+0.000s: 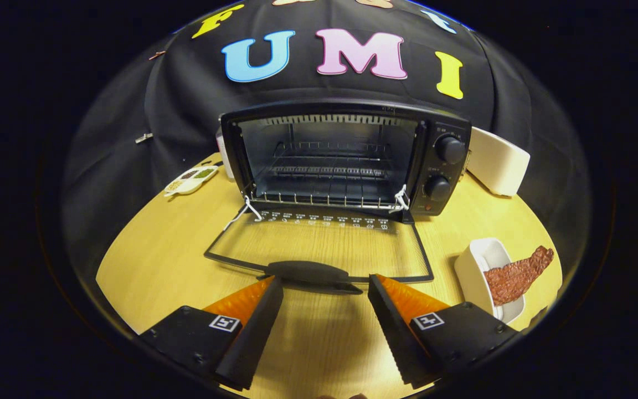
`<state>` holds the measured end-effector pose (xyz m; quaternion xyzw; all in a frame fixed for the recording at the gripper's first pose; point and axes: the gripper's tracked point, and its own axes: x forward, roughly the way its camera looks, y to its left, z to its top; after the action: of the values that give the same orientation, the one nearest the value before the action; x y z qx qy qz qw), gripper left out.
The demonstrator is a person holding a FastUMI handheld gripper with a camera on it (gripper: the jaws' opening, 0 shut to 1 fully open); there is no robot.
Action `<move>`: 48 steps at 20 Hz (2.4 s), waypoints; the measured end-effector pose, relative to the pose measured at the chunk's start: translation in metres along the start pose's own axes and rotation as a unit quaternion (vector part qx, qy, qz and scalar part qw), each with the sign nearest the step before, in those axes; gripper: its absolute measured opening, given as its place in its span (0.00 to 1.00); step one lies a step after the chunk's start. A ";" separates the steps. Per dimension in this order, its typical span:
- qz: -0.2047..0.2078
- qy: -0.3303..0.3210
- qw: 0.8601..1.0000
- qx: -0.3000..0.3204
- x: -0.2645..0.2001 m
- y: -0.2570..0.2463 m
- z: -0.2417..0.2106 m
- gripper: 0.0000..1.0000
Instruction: Open the toaster oven, put the food inside, and close the toaster oven door.
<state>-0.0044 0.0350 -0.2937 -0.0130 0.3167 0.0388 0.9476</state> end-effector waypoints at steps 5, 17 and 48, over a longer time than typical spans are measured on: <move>0.009 -0.069 0.997 -0.018 -0.054 -0.023 0.075 0.97; -0.001 -0.103 0.994 -0.044 -0.104 -0.161 0.151 0.98; 0.163 0.225 0.937 0.214 -0.020 -0.268 -0.024 0.57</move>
<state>-0.0129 -0.2349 -0.3009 0.2333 0.5204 0.1199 0.8126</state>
